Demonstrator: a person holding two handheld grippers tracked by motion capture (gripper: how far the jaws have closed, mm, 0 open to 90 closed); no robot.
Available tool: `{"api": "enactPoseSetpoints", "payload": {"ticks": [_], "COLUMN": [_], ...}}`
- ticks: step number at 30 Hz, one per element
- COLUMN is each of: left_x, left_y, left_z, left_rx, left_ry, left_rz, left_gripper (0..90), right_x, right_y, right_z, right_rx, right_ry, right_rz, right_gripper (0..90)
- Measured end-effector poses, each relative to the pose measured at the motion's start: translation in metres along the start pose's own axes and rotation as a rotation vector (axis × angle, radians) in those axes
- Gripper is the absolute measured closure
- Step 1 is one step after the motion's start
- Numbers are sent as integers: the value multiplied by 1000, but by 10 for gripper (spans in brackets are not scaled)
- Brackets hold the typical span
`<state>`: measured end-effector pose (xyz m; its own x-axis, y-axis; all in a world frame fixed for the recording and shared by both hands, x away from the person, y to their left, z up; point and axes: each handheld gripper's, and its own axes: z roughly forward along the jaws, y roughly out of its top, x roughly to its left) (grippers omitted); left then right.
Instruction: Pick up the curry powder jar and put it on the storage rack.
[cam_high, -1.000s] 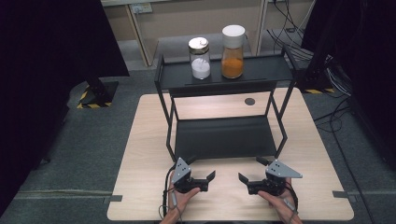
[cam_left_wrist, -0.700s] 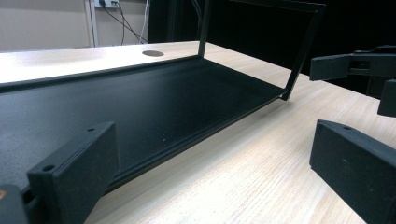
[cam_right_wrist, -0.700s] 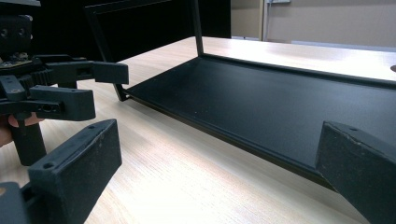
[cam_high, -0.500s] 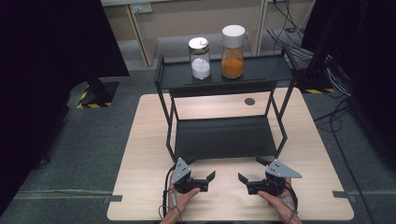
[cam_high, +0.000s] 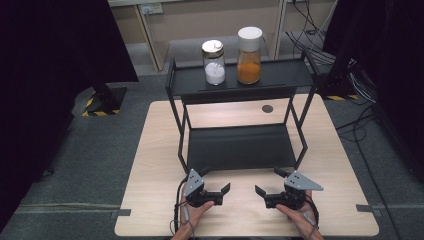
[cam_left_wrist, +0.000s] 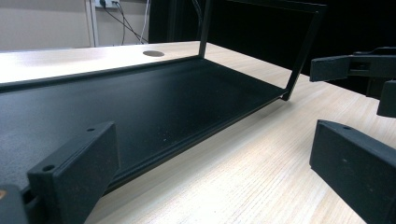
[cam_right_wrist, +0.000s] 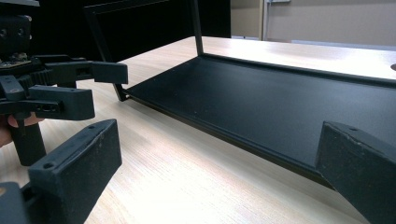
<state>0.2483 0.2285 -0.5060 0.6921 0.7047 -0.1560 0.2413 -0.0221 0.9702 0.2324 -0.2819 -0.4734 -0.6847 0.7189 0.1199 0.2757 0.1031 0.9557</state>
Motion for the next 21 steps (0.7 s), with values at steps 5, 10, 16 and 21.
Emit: {"api": "enactPoseSetpoints", "payload": {"ticks": [5,10,16,21], "left_x": [0,0,0,0], "left_y": [0,0,0,0], "left_z": [0,0,0,0], "left_rx": [1,1,0,0], "left_ry": [0,0,0,0], "left_rz": [-1,-2,-3,-3], "left_gripper": [9,9,9,9], "right_x": [0,0,0,-1], "right_y": [0,0,0,0], "right_z": [0,0,0,0], "right_rx": [1,3,3,1], "right_ry": [0,-1,-1,-2], "right_rz": [-1,0,3,2], "right_gripper": [7,7,7,7]}}
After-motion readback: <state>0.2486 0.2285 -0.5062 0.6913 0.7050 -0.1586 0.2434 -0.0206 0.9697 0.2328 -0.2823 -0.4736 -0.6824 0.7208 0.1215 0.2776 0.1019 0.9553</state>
